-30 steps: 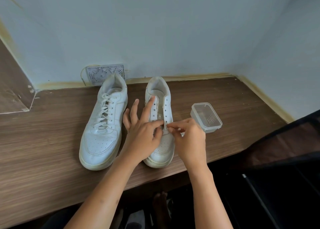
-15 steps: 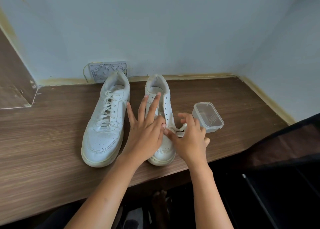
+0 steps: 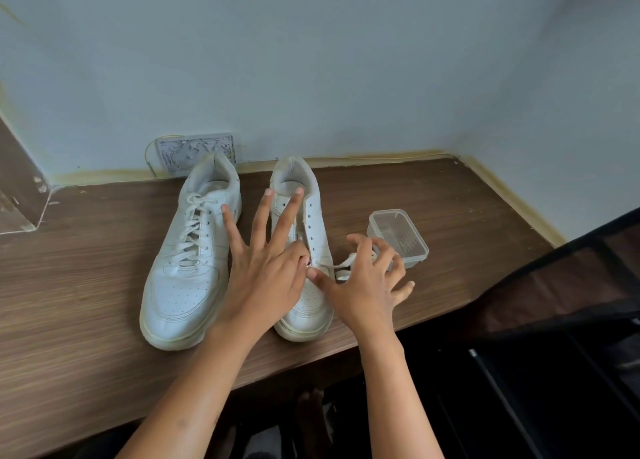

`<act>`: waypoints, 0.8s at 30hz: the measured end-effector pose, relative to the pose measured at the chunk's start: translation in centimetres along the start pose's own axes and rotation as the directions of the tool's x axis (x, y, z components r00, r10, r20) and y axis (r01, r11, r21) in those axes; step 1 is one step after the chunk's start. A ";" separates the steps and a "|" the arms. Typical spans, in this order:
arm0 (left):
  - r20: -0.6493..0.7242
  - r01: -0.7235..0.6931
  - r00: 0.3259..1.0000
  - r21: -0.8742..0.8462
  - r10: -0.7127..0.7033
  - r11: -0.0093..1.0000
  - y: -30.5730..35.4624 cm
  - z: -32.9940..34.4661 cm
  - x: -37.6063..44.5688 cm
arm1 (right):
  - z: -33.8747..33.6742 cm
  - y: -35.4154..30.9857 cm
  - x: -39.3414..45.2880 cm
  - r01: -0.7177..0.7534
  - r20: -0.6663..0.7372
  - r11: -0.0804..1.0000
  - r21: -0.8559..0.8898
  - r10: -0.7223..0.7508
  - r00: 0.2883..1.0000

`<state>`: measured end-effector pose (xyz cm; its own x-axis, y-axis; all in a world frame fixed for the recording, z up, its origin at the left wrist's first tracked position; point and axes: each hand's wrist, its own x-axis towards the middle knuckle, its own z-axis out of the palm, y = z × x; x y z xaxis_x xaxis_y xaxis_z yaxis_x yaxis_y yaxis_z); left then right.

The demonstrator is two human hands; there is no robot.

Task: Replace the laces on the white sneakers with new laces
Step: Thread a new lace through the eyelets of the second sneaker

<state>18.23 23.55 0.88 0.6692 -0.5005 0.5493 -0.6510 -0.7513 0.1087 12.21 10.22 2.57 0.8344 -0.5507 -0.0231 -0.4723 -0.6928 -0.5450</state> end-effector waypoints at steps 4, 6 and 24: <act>-0.037 0.016 0.999 0.030 -0.014 0.999 0.4 -1.2 0.0 | 0.0 -0.1 0.0 -0.014 0.009 1.000 -0.004 0.014 1.000; -0.114 0.104 0.988 0.025 -0.101 0.994 -0.8 -2.5 0.3 | -0.1 -0.1 0.1 -0.018 0.022 1.000 -0.003 0.018 1.000; -0.115 0.100 0.986 -0.182 -0.122 0.978 -2.4 -2.5 0.2 | 0.1 -1.9 -0.2 0.299 -0.101 0.748 0.592 -0.299 0.949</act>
<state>19.02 26.31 2.76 0.6981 -0.3523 0.6233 -0.6352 -0.7064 0.3123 13.00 11.72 3.52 0.9044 -0.3622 0.2254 0.0641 -0.4070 -0.9112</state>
